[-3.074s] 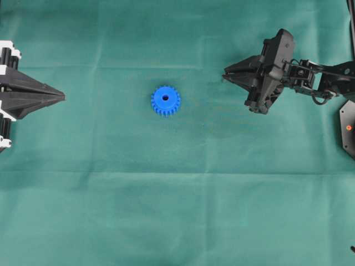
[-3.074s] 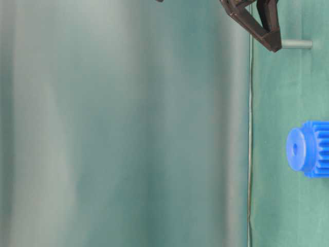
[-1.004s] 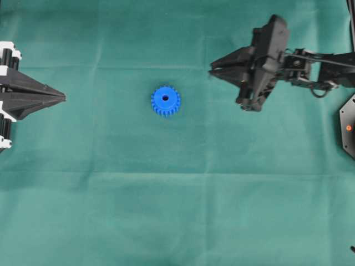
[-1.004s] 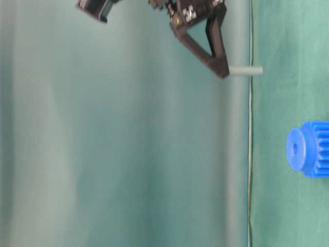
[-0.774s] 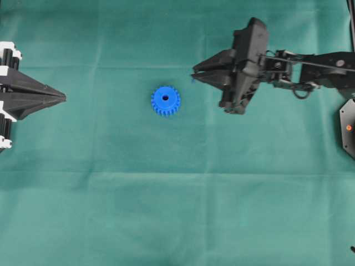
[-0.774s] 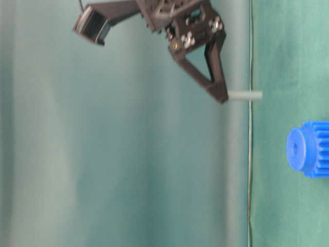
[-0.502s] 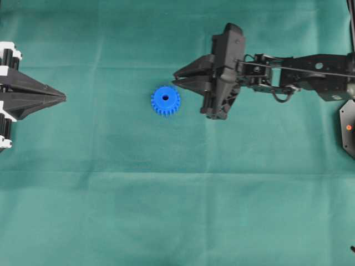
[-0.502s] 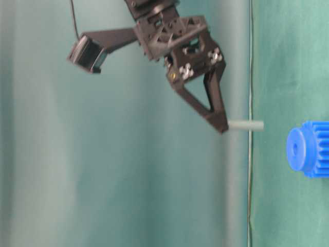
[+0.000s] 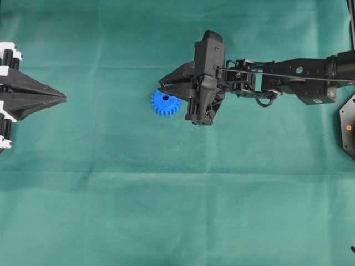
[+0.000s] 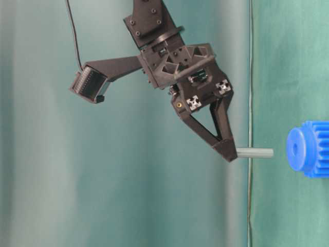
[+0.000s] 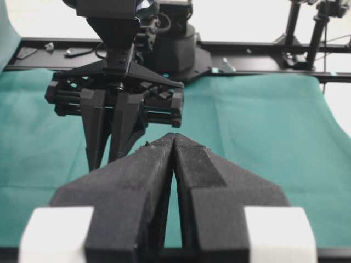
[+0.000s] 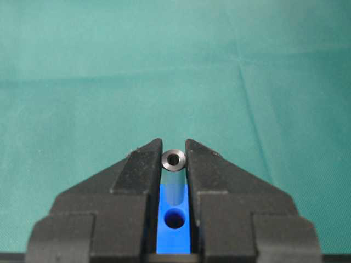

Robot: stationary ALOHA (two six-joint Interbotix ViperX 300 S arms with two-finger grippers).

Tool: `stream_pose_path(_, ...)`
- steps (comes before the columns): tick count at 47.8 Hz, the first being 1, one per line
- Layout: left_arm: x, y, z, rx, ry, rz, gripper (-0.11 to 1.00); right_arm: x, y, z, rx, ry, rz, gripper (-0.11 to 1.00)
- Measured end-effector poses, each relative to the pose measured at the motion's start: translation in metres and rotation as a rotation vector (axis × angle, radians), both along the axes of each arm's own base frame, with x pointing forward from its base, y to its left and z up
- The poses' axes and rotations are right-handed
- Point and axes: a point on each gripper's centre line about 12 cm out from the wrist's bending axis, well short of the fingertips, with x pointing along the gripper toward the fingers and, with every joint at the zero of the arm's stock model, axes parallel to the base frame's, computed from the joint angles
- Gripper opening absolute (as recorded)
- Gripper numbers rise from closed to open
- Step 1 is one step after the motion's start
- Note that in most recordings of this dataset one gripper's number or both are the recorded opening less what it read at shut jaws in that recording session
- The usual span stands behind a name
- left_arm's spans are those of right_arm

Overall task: Insert the shaft placed at a random location into the center hole of the small gear at another random location.
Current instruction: 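Lower the shaft into the gear's center hole with the right gripper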

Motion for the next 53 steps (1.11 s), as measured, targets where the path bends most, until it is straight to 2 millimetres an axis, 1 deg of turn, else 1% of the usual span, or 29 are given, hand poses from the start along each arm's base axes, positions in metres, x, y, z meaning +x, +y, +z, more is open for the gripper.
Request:
stream_pose_path(33,0.0,0.0,0.0,-0.001,0.002,0.002,0.0,0.001,0.0,-0.003,0.002,0.006,-0.001,0.13)
stream_pose_path(53,0.0,0.0,0.0,0.0,0.002,0.0,0.0,0.002,0.0,-0.02,0.007,0.046,-0.001,0.13)
